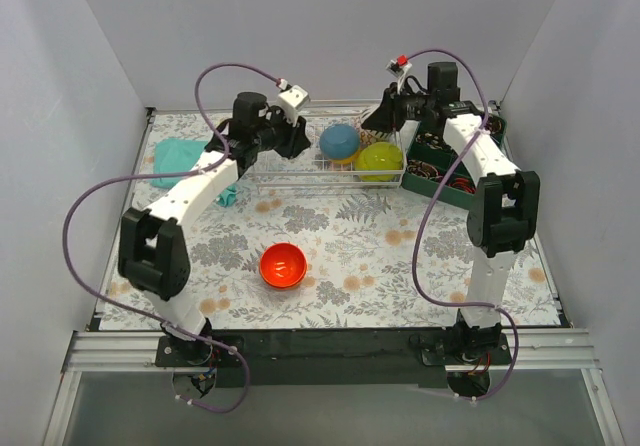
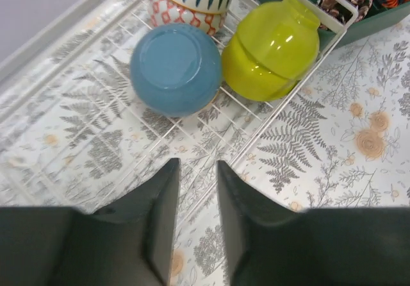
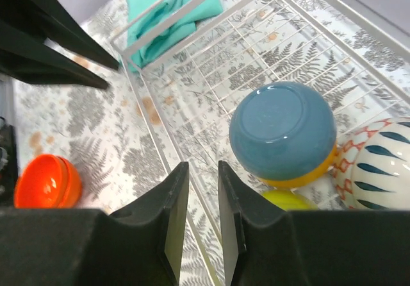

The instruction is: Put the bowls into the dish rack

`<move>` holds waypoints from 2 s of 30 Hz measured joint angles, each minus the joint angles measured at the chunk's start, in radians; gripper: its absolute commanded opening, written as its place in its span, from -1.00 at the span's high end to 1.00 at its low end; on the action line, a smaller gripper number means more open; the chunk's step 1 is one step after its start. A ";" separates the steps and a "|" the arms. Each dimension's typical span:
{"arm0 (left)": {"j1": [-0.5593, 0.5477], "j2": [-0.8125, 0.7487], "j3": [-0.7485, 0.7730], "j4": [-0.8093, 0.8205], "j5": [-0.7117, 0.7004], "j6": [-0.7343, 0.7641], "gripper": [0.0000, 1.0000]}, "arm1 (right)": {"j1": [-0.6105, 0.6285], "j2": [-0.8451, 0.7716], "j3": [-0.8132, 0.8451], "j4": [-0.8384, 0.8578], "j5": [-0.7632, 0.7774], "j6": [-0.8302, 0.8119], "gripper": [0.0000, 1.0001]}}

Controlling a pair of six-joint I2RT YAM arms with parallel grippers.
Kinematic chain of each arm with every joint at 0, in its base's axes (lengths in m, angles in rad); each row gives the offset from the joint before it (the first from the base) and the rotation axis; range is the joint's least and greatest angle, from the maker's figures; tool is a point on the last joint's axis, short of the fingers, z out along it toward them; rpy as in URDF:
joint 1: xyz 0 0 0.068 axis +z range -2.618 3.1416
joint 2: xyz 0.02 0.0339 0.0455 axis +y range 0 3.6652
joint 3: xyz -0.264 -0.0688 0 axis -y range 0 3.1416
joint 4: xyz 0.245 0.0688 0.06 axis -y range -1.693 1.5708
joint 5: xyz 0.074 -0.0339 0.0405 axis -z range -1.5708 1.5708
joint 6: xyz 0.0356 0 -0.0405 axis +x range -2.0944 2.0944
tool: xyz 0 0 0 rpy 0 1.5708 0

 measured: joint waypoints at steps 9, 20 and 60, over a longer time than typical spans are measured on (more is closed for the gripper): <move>0.074 -0.397 -0.299 0.000 -0.162 -0.015 -0.55 | 0.174 -0.203 -0.134 -0.258 0.127 -0.392 0.19; 0.293 -0.512 -0.444 -0.228 -0.240 -0.042 -0.64 | 0.647 -0.402 -0.457 -0.439 0.325 -0.872 0.10; 0.519 -0.800 -0.552 -0.348 -0.160 -0.140 -0.59 | 0.904 -0.235 -0.447 -0.500 0.460 -1.225 0.67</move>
